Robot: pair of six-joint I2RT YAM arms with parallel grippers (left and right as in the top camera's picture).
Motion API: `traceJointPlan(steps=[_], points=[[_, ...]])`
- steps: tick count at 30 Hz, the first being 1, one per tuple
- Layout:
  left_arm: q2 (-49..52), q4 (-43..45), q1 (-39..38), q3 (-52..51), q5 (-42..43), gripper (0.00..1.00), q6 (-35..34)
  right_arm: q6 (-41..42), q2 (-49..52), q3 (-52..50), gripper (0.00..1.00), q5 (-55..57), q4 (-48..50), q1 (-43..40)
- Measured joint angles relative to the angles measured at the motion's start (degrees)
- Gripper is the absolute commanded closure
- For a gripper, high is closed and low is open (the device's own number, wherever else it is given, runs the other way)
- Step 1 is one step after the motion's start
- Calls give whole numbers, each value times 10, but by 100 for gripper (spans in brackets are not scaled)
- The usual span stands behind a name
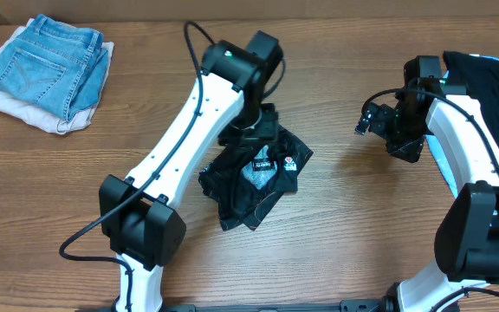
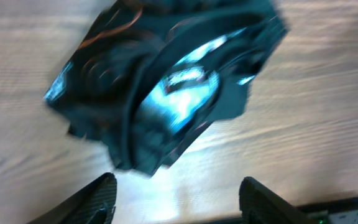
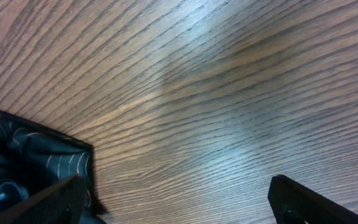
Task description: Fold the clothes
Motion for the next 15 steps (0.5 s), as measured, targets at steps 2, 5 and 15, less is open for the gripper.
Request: traceJointPlan(steps=[2,5,15], points=[[0,-32,6,-1,-5,34,3,0,0,0,2,-4,0,0],[0,-70,9,-5,-9,32,15,0,0,0,2,-8,0,0],[0,40,-8,-138,-55,41,-47,0,0,0,2,-10,0,0]])
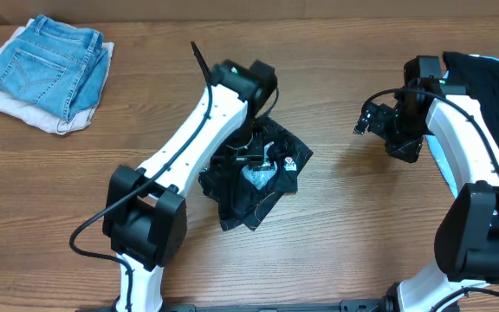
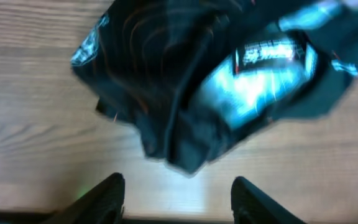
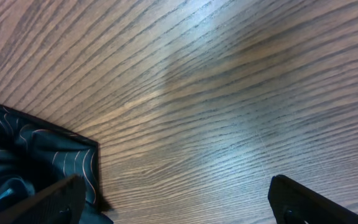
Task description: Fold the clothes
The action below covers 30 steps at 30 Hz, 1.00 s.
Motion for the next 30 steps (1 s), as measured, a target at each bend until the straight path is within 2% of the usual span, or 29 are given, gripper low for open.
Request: traceJointPlan(steps=[3,7,10,16,18,23,26,30], points=[[0,54,0,-53,0,39,-40,0,0,0,2,0,0,0],[0,104,0,-109,20,47,-80,0,0,0,2,0,1,0],[0,132,0,-137,31,56,-109,0,0,0,2,0,2,0],[0,165,0,-162,38,65,-128,0,0,0,2,0,3,0],[0,171,0,-168,39,71,-131,0,0,0,2,0,3,0],[0,171,0,-174,39,74,-136,0,0,0,2,0,3,0],[0,166,0,-174,39,85,-138,0,0,0,2,0,3,0],[0,131,0,-174,41,89,-138,0,0,0,2,0,3,0]])
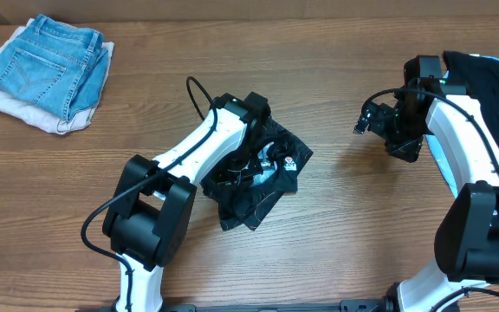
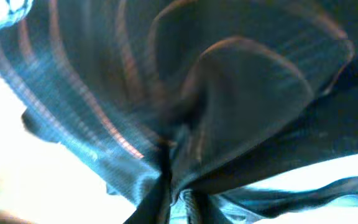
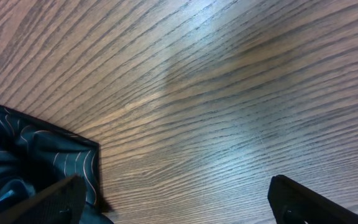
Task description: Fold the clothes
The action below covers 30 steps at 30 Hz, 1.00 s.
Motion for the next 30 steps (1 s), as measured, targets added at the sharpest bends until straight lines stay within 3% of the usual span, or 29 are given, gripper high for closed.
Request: traceJointPlan(steps=[7,11,25,28,30], points=[[0,-60,-1,0,0,87,0,0,0,0,2,0,2,0],[0,-69,-12,0,0,72,3,0,0,0,2,0,2,0],[0,-121,-37,14,-12,74,14,0,0,0,3,-59,1,0],[0,-153,-16,48,-29,60,16,-2,0,0,3,-92,0,1],[0,-166,1,73,-38,39,24,-6,0,0,4,-116,0,4]])
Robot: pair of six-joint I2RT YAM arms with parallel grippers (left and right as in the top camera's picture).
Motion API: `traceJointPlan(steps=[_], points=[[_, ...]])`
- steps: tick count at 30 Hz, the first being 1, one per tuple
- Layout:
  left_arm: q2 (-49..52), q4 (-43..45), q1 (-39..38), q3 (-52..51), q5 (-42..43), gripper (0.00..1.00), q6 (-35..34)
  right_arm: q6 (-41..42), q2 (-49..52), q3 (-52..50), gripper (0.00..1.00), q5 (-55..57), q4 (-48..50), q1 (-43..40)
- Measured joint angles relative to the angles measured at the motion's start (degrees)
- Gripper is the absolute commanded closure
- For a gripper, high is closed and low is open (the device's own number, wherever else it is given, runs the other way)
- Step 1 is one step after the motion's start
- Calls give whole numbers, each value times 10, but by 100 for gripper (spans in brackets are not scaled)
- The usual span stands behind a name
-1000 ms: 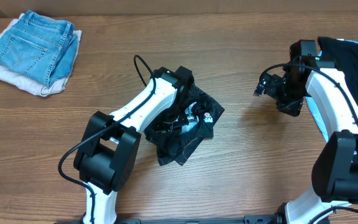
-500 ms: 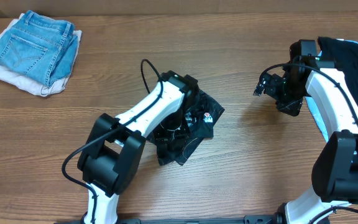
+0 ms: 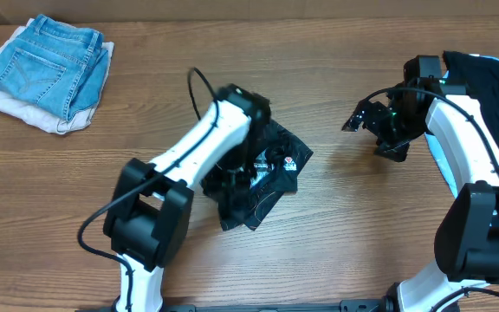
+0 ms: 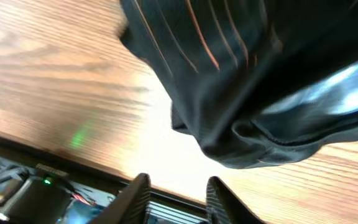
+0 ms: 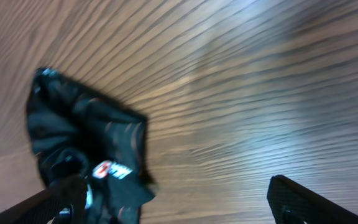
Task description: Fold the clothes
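Observation:
A crumpled black garment (image 3: pixel 275 165) with a white and red print lies mid-table. It fills the top of the left wrist view (image 4: pixel 247 74) and sits at the left of the right wrist view (image 5: pixel 86 143). My left gripper (image 4: pixel 176 200) is at the garment's near-left edge, its fingers (image 4: pixel 135 196) apart with only bare wood between them. In the overhead view that arm's wrist (image 3: pixel 236 169) hides the fingers. My right gripper (image 3: pixel 364 116) hovers wide open to the garment's right, holding nothing (image 5: pixel 185 202).
Folded blue jeans (image 3: pixel 50 61) lie on a white cloth at the far left corner. A dark garment (image 3: pixel 492 74) hangs at the far right behind the right arm. The table's front edge and the robot's base (image 4: pixel 36 199) show in the left wrist view.
My left gripper was buried in the fabric with its fingers nearly together; now they stand apart, clear of the garment's edge. The right wrist has turned left, bringing more of the garment into its view.
My left gripper hung open over the black garment, then lower and nearer to it, then down in its folds with the fingers nearly together. Now it is open at the garment's near edge. The garment has barely shifted. The right arm stayed still until its turn just now.

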Motion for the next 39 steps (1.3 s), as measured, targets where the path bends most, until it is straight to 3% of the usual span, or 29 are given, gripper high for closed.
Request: traceJointPlan(steps=[1,4,11,16,21,32,36,39], points=[[0,-1,9,10,-3,36,5,-1,0,0,6,-10,0,3],[0,-2,31,27,-11,11,19,-5,0,0,9,-32,0,30],[0,-2,47,28,-20,9,41,-6,0,0,24,-45,18,132],[0,4,45,28,-20,0,42,1,0,0,40,-27,30,187],[0,10,45,28,-20,0,48,10,0,0,46,-16,43,212],[0,10,45,28,-20,0,53,44,52,0,48,-6,72,263],[0,10,45,28,-20,0,55,57,75,0,56,-1,87,266],[0,10,45,28,-20,0,56,65,86,0,69,8,95,266]])
